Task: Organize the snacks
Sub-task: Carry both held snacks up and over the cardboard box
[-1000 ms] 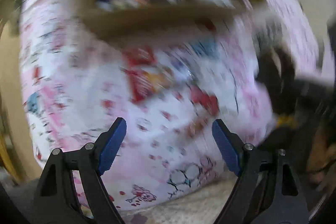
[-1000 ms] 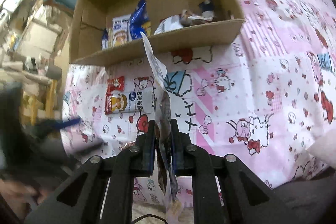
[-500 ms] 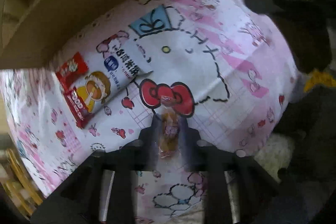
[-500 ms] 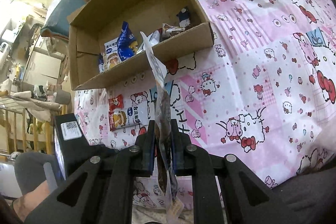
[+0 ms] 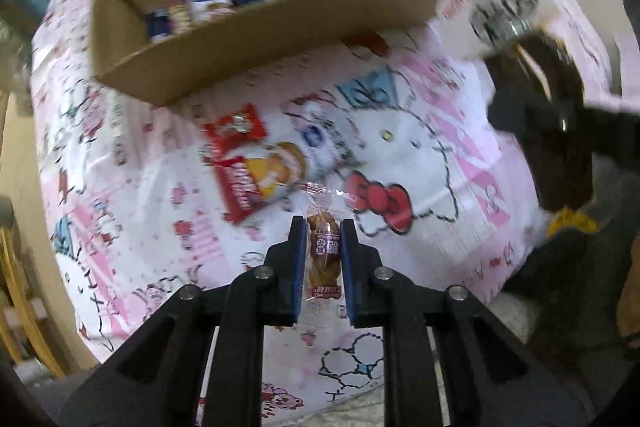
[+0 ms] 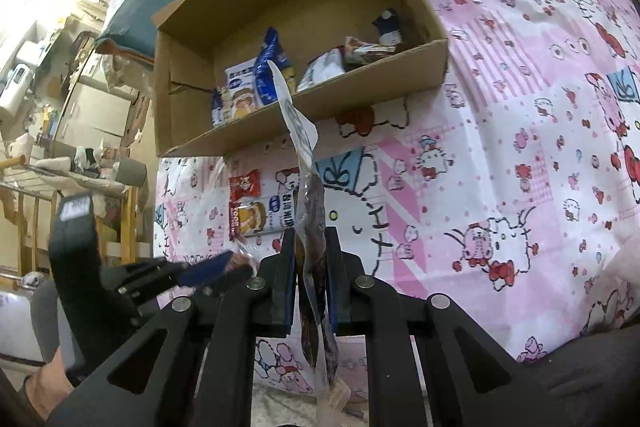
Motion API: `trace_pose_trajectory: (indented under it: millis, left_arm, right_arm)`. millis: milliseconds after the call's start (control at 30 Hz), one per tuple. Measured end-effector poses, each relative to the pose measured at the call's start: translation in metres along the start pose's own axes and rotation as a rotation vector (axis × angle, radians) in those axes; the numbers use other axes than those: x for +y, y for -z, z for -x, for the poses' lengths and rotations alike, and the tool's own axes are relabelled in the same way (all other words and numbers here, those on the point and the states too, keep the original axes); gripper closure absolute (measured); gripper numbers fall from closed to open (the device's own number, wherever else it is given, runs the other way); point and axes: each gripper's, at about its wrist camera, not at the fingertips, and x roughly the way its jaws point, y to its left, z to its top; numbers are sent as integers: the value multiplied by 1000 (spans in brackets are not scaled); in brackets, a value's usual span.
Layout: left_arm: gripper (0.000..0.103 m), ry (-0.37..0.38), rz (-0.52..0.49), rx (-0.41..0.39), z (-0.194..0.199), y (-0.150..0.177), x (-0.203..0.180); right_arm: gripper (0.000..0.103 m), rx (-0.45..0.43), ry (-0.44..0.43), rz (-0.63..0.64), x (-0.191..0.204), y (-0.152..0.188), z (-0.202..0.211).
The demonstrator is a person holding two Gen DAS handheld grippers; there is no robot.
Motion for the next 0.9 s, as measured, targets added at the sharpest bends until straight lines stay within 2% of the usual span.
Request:
trace_pose_trajectory:
  millis: [200, 300, 500, 733, 900]
  left_arm:
    - [90, -56, 77, -65, 22, 11, 29]
    - [90, -66, 151, -86, 35, 16, 47]
    - [90, -93, 232, -182, 72, 27, 46]
    - [90, -58, 328, -321, 105, 15, 59]
    - [90, -43, 372, -361, 124, 1, 70]
  right_arm:
    - [90, 14, -24, 21, 6, 3, 0]
    - [90, -6, -53, 28, 9, 4, 9]
    - [90, -56, -118, 62, 21, 9, 36]
    - [90, -133, -151, 98, 28, 8, 63]
    - [90, -179, -167, 91, 30, -7, 76]
